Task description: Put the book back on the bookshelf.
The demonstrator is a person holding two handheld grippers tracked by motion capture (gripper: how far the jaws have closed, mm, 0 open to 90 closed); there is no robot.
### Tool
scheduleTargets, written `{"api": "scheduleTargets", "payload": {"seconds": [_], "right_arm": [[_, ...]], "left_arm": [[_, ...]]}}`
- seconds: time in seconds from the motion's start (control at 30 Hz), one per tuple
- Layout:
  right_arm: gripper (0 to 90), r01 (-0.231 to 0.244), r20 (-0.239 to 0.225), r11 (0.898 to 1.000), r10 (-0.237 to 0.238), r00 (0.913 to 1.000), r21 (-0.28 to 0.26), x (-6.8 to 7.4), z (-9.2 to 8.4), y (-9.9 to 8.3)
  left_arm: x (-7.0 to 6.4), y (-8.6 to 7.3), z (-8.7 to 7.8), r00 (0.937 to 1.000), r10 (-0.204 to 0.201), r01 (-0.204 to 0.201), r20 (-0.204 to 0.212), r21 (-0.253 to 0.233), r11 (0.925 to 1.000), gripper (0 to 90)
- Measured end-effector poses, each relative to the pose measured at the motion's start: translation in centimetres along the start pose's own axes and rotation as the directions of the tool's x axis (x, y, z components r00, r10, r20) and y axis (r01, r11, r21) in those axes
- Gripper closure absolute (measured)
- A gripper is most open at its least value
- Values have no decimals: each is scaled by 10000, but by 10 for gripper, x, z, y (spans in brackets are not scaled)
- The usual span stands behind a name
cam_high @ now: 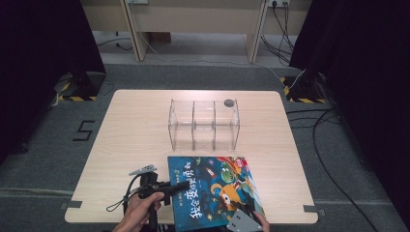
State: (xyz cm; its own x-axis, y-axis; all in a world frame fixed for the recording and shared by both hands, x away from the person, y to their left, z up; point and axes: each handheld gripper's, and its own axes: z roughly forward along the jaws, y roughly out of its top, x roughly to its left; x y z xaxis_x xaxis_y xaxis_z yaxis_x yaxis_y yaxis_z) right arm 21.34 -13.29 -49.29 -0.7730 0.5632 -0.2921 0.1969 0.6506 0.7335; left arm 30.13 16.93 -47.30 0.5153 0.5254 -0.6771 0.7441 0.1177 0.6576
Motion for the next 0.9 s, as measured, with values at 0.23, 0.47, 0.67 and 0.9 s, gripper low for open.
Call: {"api": "scheduleTargets", "payload": {"seconds": [0.23, 0.47, 0.67, 0.9], "right_arm": [[246, 392, 357, 9992, -389, 9986, -80, 5, 3, 3], [315, 1130, 958, 9936, -1132, 9889, 68, 11, 7, 7], [363, 1769, 1371, 9842, -1749, 9750, -26, 16, 6, 9], [529, 2717, 2356, 9624, -2625, 9357, -67, 28, 0, 11]], "left_arm": [[-1, -1, 4, 9999, -105, 105, -52, -28, 9999, 650], [-4, -4, 8, 9999, -163, 163, -1, 89, 9998, 645], [-7, -5, 10, 9999, -156, 156, 2, 79, 9998, 638], [-8, -1, 10, 9996, -46, 47, 263, -62, 10000, 595]]}}
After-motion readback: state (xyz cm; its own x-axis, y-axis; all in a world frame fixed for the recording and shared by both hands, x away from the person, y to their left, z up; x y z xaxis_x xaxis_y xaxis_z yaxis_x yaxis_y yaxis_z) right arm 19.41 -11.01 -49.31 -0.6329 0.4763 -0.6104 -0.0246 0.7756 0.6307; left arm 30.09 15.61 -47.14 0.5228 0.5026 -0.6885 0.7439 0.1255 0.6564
